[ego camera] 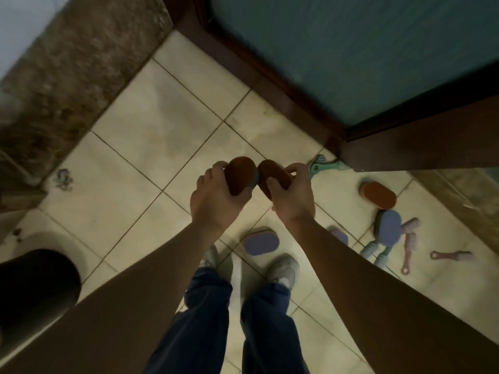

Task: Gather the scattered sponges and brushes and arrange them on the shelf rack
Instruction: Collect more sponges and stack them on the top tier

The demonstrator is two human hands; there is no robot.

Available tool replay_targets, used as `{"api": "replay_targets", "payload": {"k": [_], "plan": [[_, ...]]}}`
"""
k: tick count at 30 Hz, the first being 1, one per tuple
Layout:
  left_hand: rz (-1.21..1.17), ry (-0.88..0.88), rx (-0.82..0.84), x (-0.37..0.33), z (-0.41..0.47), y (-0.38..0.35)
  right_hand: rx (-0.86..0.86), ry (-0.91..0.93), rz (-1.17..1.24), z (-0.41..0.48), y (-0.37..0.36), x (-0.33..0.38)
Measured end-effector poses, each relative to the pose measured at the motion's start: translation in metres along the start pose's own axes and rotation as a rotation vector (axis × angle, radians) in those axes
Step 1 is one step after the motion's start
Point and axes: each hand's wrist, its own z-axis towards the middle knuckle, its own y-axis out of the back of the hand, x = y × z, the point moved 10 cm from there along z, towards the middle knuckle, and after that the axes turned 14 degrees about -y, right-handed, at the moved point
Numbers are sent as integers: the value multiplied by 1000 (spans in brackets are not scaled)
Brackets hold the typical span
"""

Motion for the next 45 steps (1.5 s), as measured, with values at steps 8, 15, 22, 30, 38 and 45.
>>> {"api": "replay_targets", "payload": {"k": [8,15,22,30,38,45], "plan": [[-5,-66,31,-106,-51,84,4,53,-25,-111,84,47],[27,-257,141,-211,-86,150,-98,0,97,-214,168,64],[96,-459,189,-317,-122,213,-234,46,224,-319,237,85],[283,-757,383,-416,-173,238,-419,10,411,-416,290,74],[274,-1034,581,-506,-245,236,-657,27,698,-498,350,36],[115,-1216,638,-592,-325,221,-901,10,862,-574,419,-14]]}}
